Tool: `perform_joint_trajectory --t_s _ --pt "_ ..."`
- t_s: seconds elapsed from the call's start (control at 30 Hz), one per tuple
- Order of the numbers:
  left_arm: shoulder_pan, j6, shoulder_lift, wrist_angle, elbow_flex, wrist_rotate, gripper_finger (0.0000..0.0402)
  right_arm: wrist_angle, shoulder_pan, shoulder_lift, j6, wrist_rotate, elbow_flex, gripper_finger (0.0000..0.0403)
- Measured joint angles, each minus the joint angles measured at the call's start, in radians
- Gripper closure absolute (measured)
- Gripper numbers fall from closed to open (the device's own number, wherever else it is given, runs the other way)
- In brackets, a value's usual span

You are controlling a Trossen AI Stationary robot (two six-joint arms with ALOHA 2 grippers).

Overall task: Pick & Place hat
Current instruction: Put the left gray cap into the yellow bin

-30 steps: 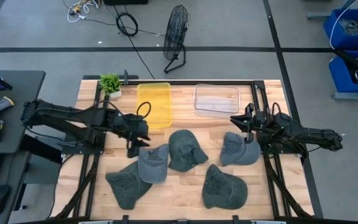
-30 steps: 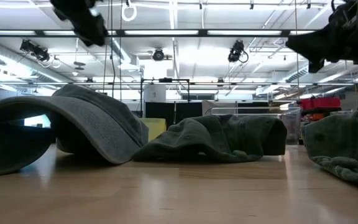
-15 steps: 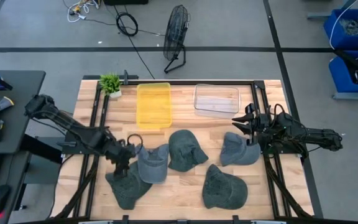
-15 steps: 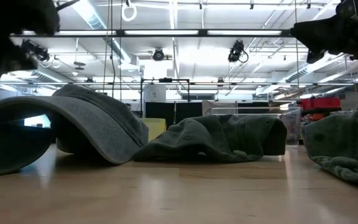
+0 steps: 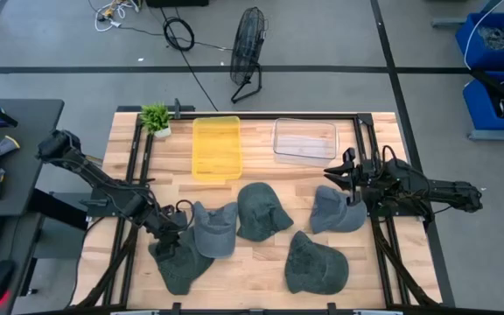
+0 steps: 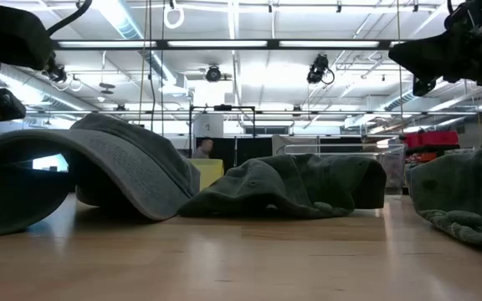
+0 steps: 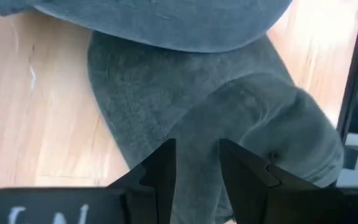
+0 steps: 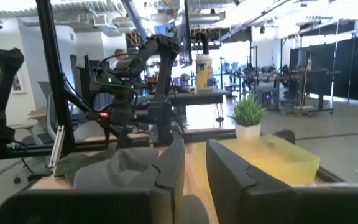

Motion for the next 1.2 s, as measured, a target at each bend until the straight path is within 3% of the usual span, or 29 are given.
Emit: perform_joint_trajectory --t_s 0.23,0.4,0.5,0.6,0.7,0.97,1.2 --pt "0.001 0.007 0.089 0.034 0.0 0.065 0.0275 -0.034 0.0 0.0 0.0 0.0 0.0 0.0332" --pt "0.001 0.087 0.155 0.072 0.001 0.041 0.0282 -0.038 0.0 0.0 0.0 0.001 0.0 0.0332" --pt "0.001 0.145 0.17 0.071 0.002 0.03 0.0318 -0.038 0.0 0.0 0.0 0.001 0.0 0.0332" --pt "0.002 0.163 0.165 0.068 0.002 0.027 0.038 -0.038 0.0 0.0 0.0 0.019 0.0 0.0332" --pt "0.002 0.14 0.141 0.061 0.023 0.037 0.0391 -0.038 0.0 0.0 0.0 0.046 0.0 0.0332" --pt "0.001 0.216 0.032 -0.006 0.261 0.027 0.0397 -0.038 0.0 0.0 0.0 0.061 0.0 0.0332" --pt "0.026 0.228 0.0 -0.361 0.512 -0.081 0.0396 -0.038 0.0 0.0 0.0 0.061 0.0 0.0332"
